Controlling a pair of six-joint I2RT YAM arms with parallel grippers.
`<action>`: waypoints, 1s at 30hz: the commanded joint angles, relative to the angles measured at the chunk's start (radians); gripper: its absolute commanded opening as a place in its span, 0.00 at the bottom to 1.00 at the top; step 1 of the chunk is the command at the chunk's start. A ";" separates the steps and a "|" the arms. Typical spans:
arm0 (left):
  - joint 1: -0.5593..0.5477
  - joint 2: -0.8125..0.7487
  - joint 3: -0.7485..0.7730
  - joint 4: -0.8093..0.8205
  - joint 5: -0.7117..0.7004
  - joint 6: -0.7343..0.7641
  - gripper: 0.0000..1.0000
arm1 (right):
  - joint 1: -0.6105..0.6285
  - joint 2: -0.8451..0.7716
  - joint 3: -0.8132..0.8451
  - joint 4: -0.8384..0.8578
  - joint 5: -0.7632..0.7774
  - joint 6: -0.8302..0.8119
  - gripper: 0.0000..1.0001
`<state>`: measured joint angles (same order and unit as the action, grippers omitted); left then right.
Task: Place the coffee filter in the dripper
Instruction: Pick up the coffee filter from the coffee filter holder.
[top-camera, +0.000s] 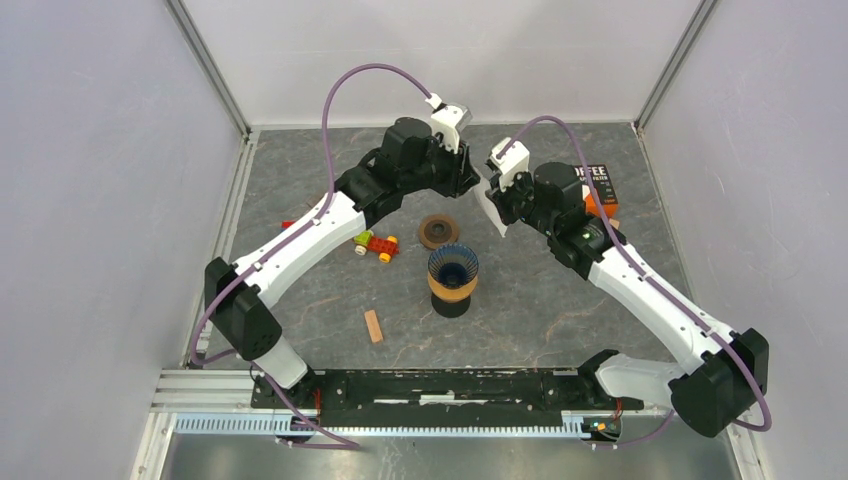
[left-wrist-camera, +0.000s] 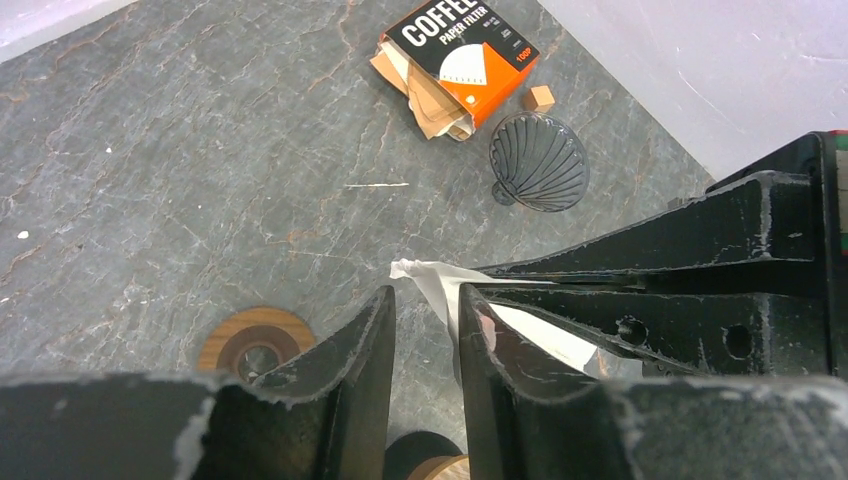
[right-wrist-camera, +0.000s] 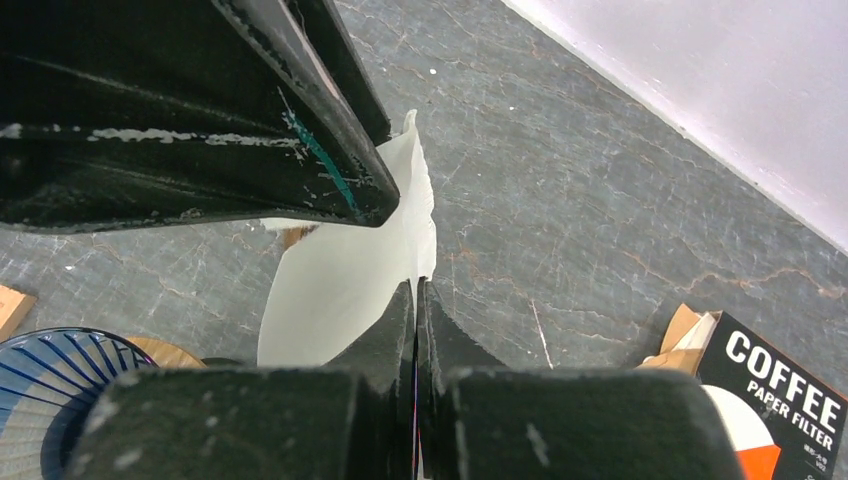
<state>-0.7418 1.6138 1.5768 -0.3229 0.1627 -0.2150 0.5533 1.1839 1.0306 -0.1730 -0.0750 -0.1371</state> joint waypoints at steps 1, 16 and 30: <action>-0.008 0.017 0.038 0.010 -0.022 -0.046 0.37 | -0.006 0.008 0.033 0.039 0.045 0.036 0.00; -0.008 0.055 0.065 0.013 -0.006 -0.276 0.49 | -0.005 0.035 0.040 0.062 0.161 0.135 0.00; -0.020 0.088 0.082 -0.015 -0.008 -0.303 0.43 | -0.005 0.051 0.068 0.058 0.202 0.188 0.00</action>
<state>-0.7551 1.6997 1.6169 -0.3511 0.1596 -0.4706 0.5514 1.2385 1.0470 -0.1543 0.0937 0.0238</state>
